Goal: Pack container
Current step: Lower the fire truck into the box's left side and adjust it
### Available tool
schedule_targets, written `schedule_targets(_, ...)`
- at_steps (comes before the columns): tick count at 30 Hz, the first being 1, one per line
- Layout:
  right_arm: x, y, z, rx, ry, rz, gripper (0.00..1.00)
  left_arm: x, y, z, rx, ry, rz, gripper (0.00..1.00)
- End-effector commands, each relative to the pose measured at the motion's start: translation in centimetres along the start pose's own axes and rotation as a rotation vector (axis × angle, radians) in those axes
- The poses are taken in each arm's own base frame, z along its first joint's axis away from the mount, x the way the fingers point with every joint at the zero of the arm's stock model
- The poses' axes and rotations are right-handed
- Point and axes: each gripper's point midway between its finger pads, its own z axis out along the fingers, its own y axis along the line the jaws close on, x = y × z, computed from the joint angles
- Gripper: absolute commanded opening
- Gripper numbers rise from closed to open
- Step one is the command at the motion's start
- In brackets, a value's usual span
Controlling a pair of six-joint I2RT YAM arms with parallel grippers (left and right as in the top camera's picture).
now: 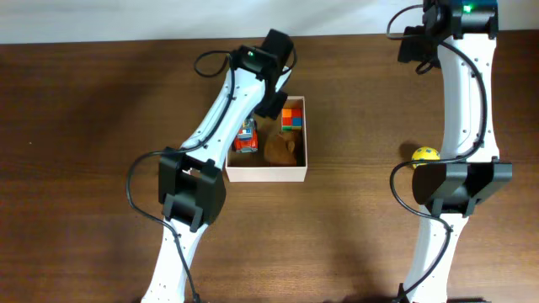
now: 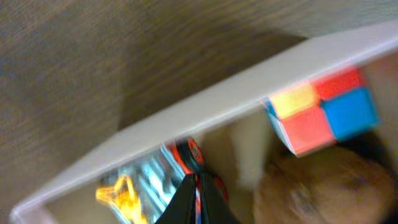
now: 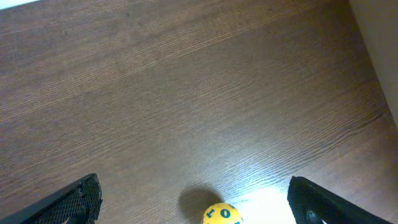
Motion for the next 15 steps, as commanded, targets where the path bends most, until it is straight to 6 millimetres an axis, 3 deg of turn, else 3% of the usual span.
schedule_targets(1,-0.7,-0.9,-1.4,0.002,-0.037,0.03,0.99,-0.3,-0.7,-2.7,0.055,-0.029,-0.071,0.06)
schedule_targets(6,-0.7,-0.9,-1.4,0.001,-0.037,0.03,0.99,1.6,-0.9,-1.6,0.056,0.055,-0.085,0.02)
schedule_targets(15,-0.7,-0.9,-1.4,0.001,-0.037,0.03,0.99,3.1,-2.0,0.1,0.095,0.117,-0.079,0.02)
